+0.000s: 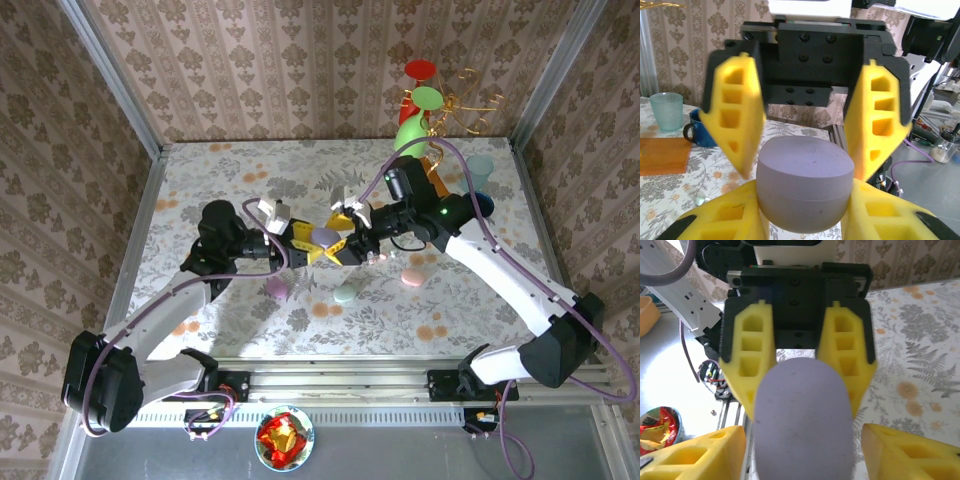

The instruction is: Insert the wireless bluetooth earbuds into the charging case

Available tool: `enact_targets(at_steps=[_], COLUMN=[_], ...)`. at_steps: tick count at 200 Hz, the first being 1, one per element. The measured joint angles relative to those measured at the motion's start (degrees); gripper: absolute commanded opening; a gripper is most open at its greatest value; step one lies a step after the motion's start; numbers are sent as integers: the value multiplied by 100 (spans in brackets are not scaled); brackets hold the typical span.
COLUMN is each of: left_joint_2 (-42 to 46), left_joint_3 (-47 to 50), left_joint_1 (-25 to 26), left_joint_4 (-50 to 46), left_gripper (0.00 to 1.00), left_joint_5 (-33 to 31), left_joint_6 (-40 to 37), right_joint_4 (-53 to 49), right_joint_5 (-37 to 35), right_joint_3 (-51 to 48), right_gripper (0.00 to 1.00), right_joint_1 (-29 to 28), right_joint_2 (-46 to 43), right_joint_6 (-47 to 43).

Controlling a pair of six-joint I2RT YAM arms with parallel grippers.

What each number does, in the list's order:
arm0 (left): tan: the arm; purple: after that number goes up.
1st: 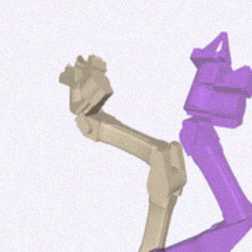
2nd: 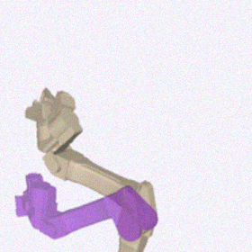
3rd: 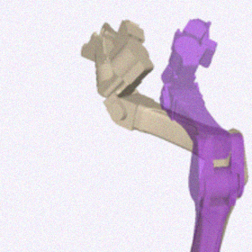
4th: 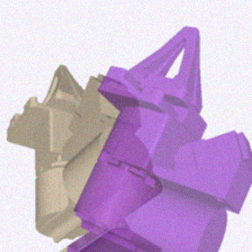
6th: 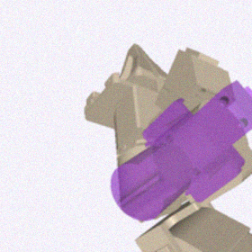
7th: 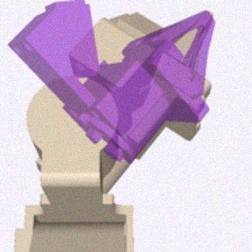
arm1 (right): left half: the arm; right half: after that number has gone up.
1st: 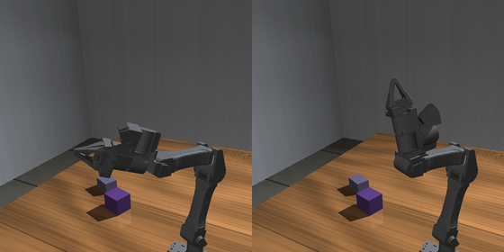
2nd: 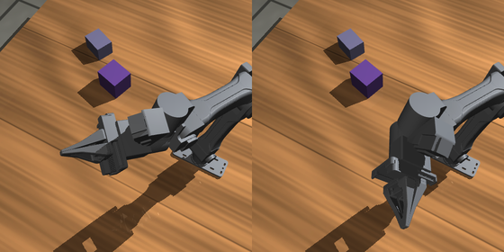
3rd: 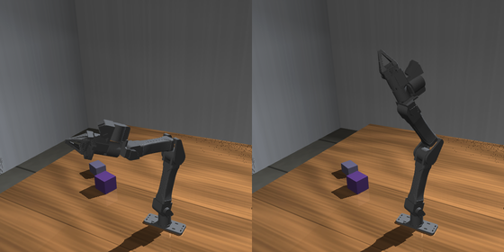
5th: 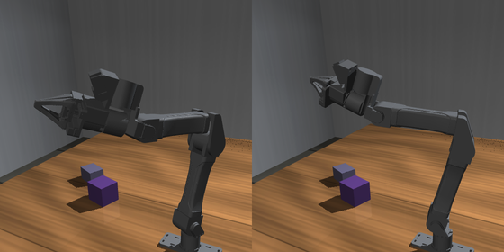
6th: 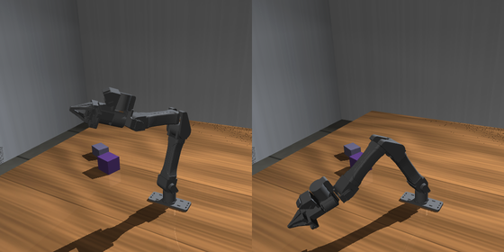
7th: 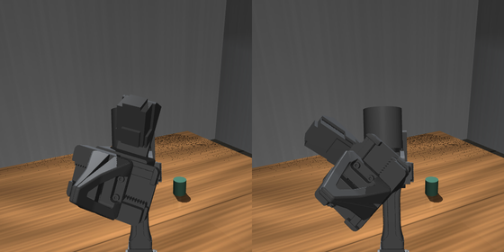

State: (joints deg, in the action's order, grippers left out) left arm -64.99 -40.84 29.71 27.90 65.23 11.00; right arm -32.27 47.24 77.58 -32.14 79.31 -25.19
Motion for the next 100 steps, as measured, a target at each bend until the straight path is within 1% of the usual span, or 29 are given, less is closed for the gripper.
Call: enact_targets(at_steps=[25, 100], left_joint_2=[22, 24], left_joint_3=[0, 0], left_joint_1=[20, 20], left_joint_4=[42, 142], left_gripper=[17, 17], left_joint_5=[13, -31], left_joint_6=[-2, -11], right_joint_4=[151, 382], right_joint_5=[-55, -48], right_joint_3=[-35, -133], right_gripper=[73, 74], right_joint_1=[66, 114], right_joint_2=[-33, -96], right_joint_6=[33, 249])
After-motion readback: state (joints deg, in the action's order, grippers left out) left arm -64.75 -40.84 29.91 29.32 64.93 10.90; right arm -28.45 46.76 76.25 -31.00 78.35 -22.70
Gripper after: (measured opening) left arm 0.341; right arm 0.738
